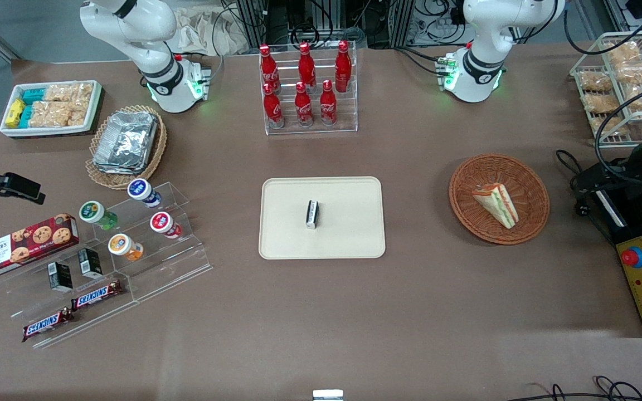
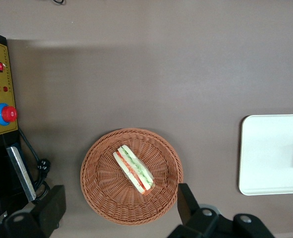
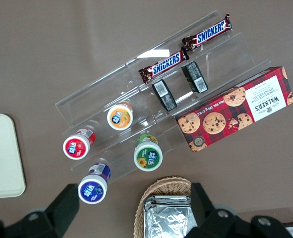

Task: Place sandwich from basket to tray
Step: 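Move the left gripper over the wrapped sandwich in the wicker basket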

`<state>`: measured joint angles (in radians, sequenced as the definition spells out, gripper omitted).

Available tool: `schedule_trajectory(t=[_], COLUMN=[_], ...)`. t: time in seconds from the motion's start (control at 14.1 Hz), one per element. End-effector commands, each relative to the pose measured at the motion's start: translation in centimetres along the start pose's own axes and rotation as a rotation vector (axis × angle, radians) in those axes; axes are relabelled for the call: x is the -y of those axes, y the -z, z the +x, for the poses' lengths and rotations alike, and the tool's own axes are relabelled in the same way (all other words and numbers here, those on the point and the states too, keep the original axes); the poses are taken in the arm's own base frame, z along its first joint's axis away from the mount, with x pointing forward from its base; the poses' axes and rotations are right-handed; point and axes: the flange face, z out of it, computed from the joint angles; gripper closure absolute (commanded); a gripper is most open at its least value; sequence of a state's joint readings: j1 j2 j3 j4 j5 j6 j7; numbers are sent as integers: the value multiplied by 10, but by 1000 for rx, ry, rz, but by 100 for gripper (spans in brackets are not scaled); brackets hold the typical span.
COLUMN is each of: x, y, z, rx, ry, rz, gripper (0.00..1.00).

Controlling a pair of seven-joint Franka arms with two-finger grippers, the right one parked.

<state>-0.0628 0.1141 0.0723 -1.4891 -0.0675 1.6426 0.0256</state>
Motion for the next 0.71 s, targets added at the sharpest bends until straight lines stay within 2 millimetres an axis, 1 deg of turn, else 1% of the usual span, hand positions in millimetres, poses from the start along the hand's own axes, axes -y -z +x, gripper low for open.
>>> schedule_trajectory(t=[0.0, 0.14, 0.21, 0.28, 0.43, 0.57, 0.64], x=[-4, -2, -2, -4, -1, -3, -7], y=[0, -1, 3, -1, -13, -17, -19], z=[-3, 0, 1, 1, -5, -14, -18], rx=[-8, -7, -17, -2, 32, 46, 51], ry=[14, 7, 13, 26, 178, 405, 454], rz=[-10, -10, -5, -7, -8, 5, 21], gripper=[0, 0, 0, 1, 1, 1, 1])
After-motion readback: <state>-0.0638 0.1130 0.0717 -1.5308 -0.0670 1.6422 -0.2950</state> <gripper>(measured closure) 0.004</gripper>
